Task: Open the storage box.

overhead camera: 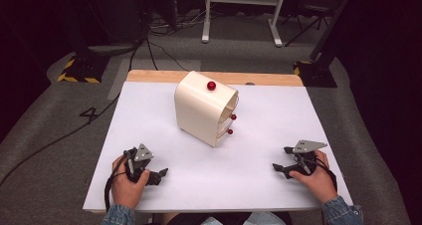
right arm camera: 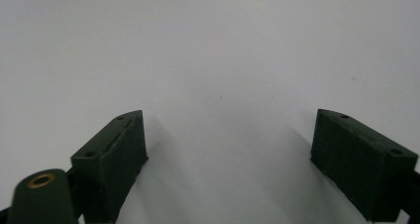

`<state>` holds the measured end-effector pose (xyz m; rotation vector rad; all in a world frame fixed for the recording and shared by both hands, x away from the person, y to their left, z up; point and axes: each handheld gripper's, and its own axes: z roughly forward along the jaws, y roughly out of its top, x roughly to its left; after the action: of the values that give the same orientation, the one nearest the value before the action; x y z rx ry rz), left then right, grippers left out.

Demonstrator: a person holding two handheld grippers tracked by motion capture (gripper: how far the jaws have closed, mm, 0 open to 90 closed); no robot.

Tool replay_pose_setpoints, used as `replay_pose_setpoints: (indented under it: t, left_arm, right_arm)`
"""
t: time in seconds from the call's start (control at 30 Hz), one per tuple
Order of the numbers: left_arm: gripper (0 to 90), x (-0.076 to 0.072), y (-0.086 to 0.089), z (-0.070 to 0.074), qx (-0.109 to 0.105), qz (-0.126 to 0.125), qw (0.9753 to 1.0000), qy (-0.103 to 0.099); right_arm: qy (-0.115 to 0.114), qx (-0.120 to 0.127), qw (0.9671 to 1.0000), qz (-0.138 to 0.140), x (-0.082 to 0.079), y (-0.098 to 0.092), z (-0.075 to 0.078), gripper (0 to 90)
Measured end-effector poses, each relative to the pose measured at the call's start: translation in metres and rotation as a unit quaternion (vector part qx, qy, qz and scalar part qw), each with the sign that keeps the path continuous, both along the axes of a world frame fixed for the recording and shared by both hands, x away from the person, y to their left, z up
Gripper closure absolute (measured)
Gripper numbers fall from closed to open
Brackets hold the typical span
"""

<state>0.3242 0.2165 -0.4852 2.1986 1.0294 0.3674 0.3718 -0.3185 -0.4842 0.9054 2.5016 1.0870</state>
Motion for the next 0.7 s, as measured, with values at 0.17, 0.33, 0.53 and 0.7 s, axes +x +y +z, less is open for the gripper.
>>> replay_pose_setpoints:
  t: [0.17,0.33,0.53,0.7]
  left_arm:
    - [10.0,-0.0001,0.0004,0.0,0.003,-0.002,1.0,-0.003]
    - [10.1,-0.0003,0.0005,-0.0003,0.003,-0.001,1.0,-0.006]
    - [10.1,-0.0007,0.0004,-0.0003,0.002,-0.001,1.0,-0.005]
    - [10.1,-0.0003,0.0005,-0.0003,0.002,-0.001,1.0,-0.007]
  right_arm:
    - [0.001,-0.003,1.0,0.001,0.0004,0.0001,0.0004,13.8]
    - [0.002,-0.005,1.0,0.001,0.0006,0.0005,0.0007,13.8]
    - [-0.001,-0.005,1.0,0.0,-0.0002,0.0007,0.0011,15.2]
    - [-0.007,0.002,1.0,-0.001,-0.0015,-0.0002,0.0035,31.4]
